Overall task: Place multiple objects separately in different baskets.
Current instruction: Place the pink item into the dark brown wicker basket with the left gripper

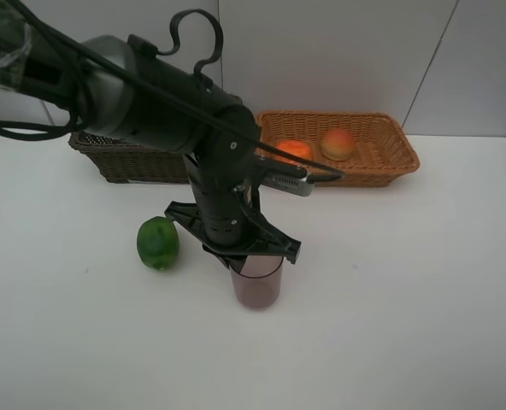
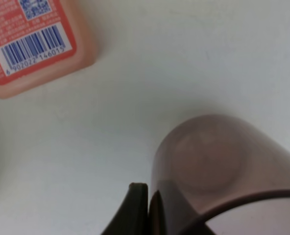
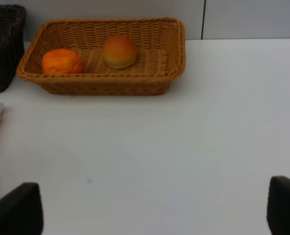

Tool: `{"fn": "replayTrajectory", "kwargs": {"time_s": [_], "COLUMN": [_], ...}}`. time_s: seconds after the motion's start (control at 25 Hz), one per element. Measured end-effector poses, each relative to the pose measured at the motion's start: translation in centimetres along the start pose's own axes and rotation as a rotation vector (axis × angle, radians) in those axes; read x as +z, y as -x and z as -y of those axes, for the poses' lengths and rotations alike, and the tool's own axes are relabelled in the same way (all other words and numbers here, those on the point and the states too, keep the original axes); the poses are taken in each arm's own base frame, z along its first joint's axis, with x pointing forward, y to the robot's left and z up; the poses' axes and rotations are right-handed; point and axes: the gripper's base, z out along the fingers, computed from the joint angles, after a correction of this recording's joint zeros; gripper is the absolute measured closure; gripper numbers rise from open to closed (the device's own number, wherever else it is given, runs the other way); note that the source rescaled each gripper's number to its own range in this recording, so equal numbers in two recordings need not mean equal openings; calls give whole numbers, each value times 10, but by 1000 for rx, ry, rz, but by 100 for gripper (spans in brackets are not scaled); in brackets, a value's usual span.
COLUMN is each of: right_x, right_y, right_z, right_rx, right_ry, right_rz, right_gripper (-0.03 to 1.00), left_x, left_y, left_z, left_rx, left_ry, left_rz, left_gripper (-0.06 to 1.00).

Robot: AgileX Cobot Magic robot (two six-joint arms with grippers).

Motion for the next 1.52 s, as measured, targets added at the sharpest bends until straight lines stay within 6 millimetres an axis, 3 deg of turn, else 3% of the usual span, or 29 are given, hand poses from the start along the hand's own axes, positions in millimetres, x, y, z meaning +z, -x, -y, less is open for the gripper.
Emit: {"fn": "replayTrajectory", "kwargs": {"time_s": [0.16,0.36,0.72,1.0,1.28,1.52], "right_x": [0,0,0,0,0,0], "right_y": [0,0,0,0,0,0], "right_z": [0,0,0,0,0,0], "right_rx": [0,0,0,0,0,0], "right_ry": [0,0,0,0,0,0], "right_rz": [0,0,0,0,0,0], "right_gripper": [0,0,0,0,0,0], "left_x": [-7,-45,-107,-144,-153,-127], "left_y": [2,16,54,82,98,114], "left_z": [-2,-14,-64,-97,-116,-131], "left_rx": [-7,-53,-145,-119,-119,-135], "left_ry": [7,-3,-3,139,264,277], "left_rz": [-7,35,145,316,477,485], "left_gripper": [94,94,94,94,94,94]}}
